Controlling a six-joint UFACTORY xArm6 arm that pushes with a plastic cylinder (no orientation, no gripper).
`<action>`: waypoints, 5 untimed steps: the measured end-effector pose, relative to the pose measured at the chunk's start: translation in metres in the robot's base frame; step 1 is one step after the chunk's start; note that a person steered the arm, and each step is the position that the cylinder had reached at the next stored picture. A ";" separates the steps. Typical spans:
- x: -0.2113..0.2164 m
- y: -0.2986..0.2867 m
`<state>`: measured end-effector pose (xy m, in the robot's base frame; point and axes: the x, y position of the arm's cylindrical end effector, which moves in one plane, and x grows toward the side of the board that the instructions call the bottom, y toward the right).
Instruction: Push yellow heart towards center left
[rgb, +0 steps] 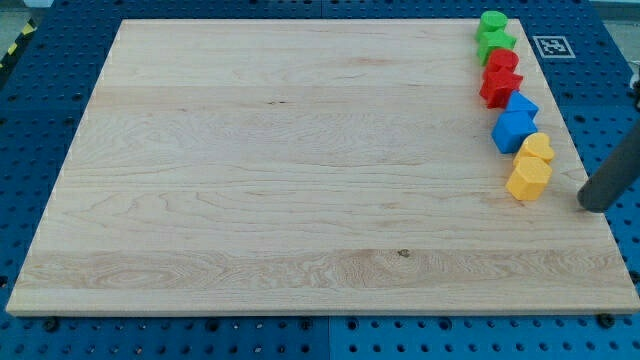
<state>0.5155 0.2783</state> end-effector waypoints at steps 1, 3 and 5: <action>0.000 -0.012; -0.022 0.023; -0.051 -0.017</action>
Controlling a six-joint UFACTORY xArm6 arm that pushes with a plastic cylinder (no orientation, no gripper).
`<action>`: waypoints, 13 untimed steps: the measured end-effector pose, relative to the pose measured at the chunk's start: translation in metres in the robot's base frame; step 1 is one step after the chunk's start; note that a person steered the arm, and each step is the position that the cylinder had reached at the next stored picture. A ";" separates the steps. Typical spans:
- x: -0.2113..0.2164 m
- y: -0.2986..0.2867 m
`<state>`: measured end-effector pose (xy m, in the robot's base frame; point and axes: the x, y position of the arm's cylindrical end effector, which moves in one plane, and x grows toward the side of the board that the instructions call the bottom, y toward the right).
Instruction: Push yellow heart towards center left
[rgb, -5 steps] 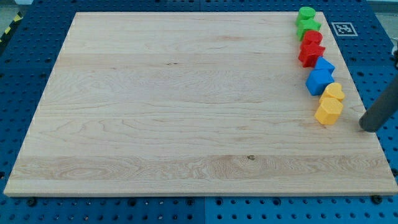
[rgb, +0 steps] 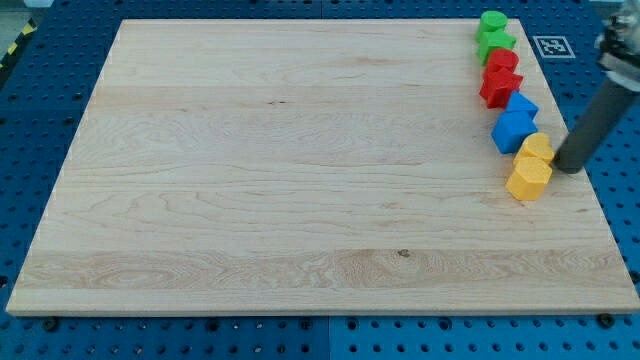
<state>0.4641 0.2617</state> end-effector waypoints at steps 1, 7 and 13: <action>0.000 -0.020; -0.013 -0.131; -0.005 -0.237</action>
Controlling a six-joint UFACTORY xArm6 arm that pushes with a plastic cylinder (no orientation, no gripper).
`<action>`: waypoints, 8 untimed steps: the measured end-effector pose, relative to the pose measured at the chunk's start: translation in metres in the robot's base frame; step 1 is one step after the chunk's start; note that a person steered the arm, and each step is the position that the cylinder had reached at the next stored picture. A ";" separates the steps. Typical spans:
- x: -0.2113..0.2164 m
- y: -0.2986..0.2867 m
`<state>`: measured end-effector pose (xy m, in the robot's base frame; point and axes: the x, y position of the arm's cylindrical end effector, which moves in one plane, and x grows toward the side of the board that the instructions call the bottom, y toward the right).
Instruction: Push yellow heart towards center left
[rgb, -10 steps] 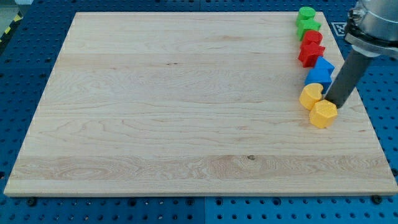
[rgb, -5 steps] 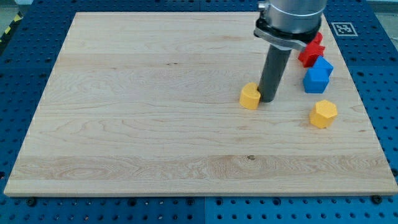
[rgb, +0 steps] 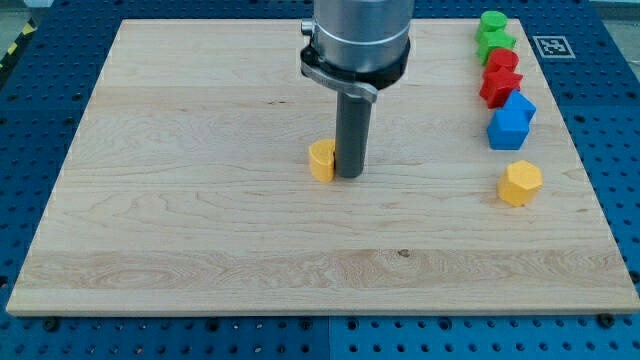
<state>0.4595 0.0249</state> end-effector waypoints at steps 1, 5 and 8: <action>-0.005 -0.035; 0.020 -0.129; -0.048 -0.206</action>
